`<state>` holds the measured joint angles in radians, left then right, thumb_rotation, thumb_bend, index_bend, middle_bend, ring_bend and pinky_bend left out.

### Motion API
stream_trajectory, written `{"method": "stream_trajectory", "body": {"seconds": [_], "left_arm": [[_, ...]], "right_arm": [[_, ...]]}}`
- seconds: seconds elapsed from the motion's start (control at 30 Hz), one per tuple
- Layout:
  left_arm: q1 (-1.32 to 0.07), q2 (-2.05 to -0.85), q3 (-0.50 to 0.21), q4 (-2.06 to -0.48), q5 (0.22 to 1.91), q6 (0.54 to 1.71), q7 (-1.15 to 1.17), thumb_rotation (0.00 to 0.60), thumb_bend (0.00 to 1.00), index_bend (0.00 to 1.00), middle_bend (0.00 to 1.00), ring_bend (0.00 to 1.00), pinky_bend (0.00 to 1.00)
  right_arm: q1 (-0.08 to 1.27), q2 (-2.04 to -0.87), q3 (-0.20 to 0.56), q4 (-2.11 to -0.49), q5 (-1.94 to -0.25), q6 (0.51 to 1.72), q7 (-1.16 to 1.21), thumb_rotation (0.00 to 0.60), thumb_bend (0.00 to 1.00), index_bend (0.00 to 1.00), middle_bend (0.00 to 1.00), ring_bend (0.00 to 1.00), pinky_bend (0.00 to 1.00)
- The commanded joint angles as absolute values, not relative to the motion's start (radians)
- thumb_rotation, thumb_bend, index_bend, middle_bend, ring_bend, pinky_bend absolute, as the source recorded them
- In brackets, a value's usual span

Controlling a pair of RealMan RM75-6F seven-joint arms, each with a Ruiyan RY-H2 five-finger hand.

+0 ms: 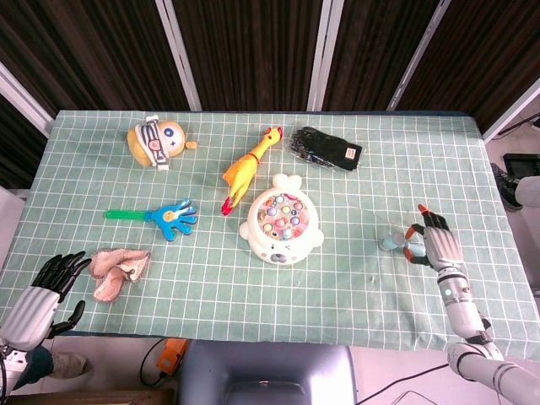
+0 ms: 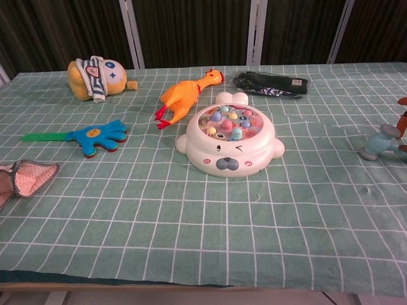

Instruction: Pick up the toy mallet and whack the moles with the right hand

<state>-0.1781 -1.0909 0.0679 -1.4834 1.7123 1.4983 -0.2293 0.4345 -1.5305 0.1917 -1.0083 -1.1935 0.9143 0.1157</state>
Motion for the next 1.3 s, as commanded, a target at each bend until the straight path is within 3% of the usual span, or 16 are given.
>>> {"method": "stream_trajectory", "body": {"seconds": [0.03,1.3], "left_arm": [[-0.178,-1.090,0.068,-1.484,1.714,1.500,-0.230,0.600,0.50,0.00,0.00,0.00,0.00],[-0.173,-1.089,0.066,-1.481,1.718,1.514,-0.234,0.600,0.50,0.00,0.00,0.00,0.00]], "right_arm": [[0.436,-1.534,0.191,-1.007,-1.194,0.915,0.110,0.600,0.50,0.59,0.00,0.00,0.00],[0.453,-1.561,0.191,-0.998,-1.172,0.899,0.073,0.600,0.52,0.62,0.00,0.00,0.00]]}}
